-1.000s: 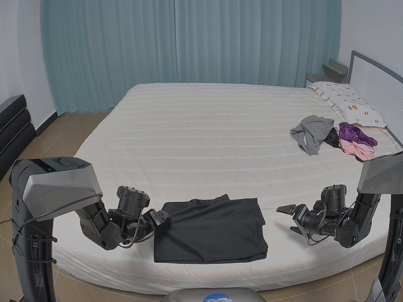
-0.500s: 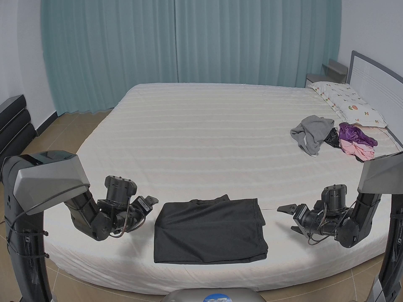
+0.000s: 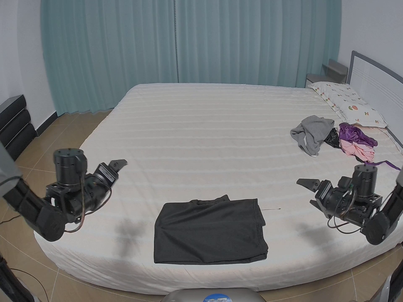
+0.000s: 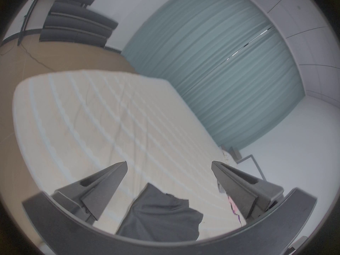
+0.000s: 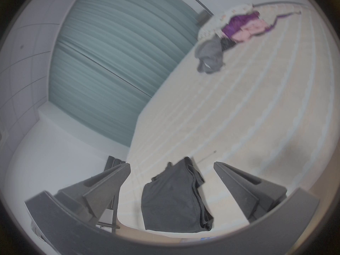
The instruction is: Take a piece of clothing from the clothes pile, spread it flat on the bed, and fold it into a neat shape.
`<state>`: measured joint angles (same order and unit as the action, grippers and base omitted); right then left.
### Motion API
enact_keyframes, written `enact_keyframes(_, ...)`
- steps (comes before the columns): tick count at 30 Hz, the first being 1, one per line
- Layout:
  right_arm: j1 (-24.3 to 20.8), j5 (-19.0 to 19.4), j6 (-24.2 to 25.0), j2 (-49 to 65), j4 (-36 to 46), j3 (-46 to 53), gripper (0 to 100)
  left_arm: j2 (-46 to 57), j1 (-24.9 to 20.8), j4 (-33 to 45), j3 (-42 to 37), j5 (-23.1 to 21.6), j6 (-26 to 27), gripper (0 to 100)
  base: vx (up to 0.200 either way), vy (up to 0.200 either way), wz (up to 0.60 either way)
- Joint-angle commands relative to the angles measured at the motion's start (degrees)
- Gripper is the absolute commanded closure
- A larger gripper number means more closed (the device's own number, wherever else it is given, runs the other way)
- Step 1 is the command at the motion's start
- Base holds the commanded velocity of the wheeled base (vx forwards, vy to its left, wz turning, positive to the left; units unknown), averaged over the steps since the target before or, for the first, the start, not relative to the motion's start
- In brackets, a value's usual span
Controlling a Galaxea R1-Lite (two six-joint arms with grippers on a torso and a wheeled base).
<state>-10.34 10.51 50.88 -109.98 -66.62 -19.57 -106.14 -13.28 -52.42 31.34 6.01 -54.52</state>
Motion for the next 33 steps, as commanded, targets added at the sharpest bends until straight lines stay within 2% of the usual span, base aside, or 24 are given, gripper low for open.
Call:
enact_keyframes(1,0.49,-1.1,-7.82,21.13,0.53,7.96,0,21.15,0.88,-1.37,-8.67,5.24,4.59,0,0.0,0.0,0.0)
enact_keyframes(3,0.85,-1.46,-10.37,23.67,0.53,9.37,0,23.88,0.88,-1.11,-9.81,6.03,6.09,0,0.0,0.0,0.0)
enact_keyframes(4,1.46,-2.07,-15.02,27.19,0.44,12.36,0,28.1,0.88,-0.49,-11.83,7.09,9.78,0,0.0,0.0,0.0)
enact_keyframes(5,1.9,-2.16,-17.66,28.95,0.44,13.94,0,30.21,0.88,-0.05,-12.62,7.96,11.8,0,0.0,0.0,0.0)
enact_keyframes(7,2.43,-2.33,-19.51,30.27,0.35,15.08,0,31.79,0.88,0.21,-13.15,8.76,13.12,0,0.0,0.0,0.0)
enact_keyframes(8,3.92,-2.25,-24.34,35.1,0.35,18.42,0,36.27,0.88,1.27,-14.64,11.22,15.84,0,0.0,0.0,0.0)
enact_keyframes(11,5.42,-2.33,-28.12,42.13,2.2,19.57,0,42.07,0.8,4.34,-15.61,14.47,19.54,0,0.0,0.0,0.0)
enact_keyframes(15,8.05,-1.9,-32.69,52.85,9.84,19.57,0,50.6,0.8,9.62,-15.52,17.37,24.72,0,0.0,0.0,0.0)
enact_keyframes(16,8.67,-1.63,-35.68,58.22,15.56,19.57,0,54.82,0.71,12.52,-15.26,18.25,27.36,0,0.0,0.0,0.0)
enact_keyframes(17,8.67,-1.63,-35.94,58.66,16.08,19.57,0,55.25,0.71,12.78,-15.26,18.25,27.62,0,0.0,0.0,0.0)
enact_keyframes(18,8.67,-1.54,-38.49,65.16,22.41,19.57,0,59.74,0.8,16.47,-15.17,18.95,30.08,0,0.0,0.0,0.0)
enact_keyframes(19,8.67,-1.54,-38.49,65.16,22.41,19.57,0,59.74,0.8,16.47,-15.17,18.95,30.08,0,0.0,0.0,0.0)
enact_keyframes(23,7.7,-1.54,-41.92,81.68,40.87,16.75,0,72.39,1.41,28.51,-14.82,19.74,32.9,0,0.0,0.0,0.0)
enact_keyframes(26,7.26,-1.54,-42.45,91.53,53.88,14.91,0,79.86,3.78,34.14,-14.99,21.24,38.96,0,0.0,0.0,0.0)
enact_keyframes(28,5.42,-1.54,-44.12,98.56,62.23,12.89,0,84.87,5.45,36.95,-14.91,21.15,42.21,0,0.0,0.0,0.0)
enact_keyframes(31,1.81,-2.42,-46.58,104.8,71.9,8.76,0,89.53,7.65,39.32,-14.91,21.24,45.02,0,0.0,0.0,0.0)
enact_keyframes(33,1.55,-3.39,-46.66,104.36,72.86,6.91,0,91.73,9.58,40.82,-14.91,21.24,45.9,0,0.0,0.0,0.0)
